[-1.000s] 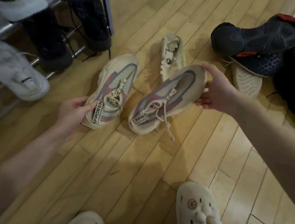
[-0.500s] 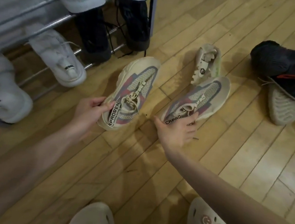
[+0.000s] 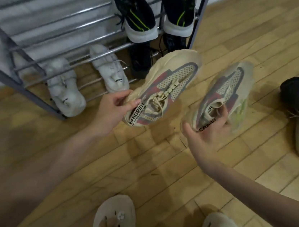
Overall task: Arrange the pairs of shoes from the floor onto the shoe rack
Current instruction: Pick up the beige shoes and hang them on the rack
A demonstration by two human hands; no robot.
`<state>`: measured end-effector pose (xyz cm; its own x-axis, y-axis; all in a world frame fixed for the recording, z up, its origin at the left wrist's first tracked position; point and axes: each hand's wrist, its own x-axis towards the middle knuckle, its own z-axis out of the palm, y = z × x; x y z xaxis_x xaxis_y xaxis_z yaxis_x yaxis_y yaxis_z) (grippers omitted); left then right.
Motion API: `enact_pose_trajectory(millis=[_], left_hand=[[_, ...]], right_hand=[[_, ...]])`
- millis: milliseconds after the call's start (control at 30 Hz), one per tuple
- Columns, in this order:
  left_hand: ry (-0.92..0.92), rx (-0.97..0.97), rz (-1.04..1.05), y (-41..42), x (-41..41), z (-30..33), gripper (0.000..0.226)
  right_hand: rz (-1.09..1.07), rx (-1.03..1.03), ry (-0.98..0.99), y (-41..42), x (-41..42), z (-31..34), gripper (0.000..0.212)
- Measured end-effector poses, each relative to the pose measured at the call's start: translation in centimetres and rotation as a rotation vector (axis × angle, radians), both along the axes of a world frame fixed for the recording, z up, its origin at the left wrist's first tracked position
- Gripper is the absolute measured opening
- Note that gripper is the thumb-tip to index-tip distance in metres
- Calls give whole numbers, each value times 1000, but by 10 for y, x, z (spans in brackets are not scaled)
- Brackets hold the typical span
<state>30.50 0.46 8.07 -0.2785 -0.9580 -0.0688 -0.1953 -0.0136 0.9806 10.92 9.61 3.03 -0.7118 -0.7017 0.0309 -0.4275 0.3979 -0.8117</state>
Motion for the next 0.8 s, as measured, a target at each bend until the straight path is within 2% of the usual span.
enact_pose_trajectory(millis=[133,300,433,500,633,800], left_hand=[[16,-9,95,11,29,29,26],[20,44,273,25,83,49,16],[117,184,459,35,119,53,31],[185,228,555,33,128,54,31],[348,223,697,16,124,63,22],[455,183,892,-28,105,65,20]], right_hand=[[252,-104,19,-11,0,38,103],[510,-115,121,-20,15,68,101],[740,-49,175,-39,35,93,101],[834,-3,215,-54,48,104,103],[920,55,204,-97,81,121,109],[887,50,113,-184,128,130,99]])
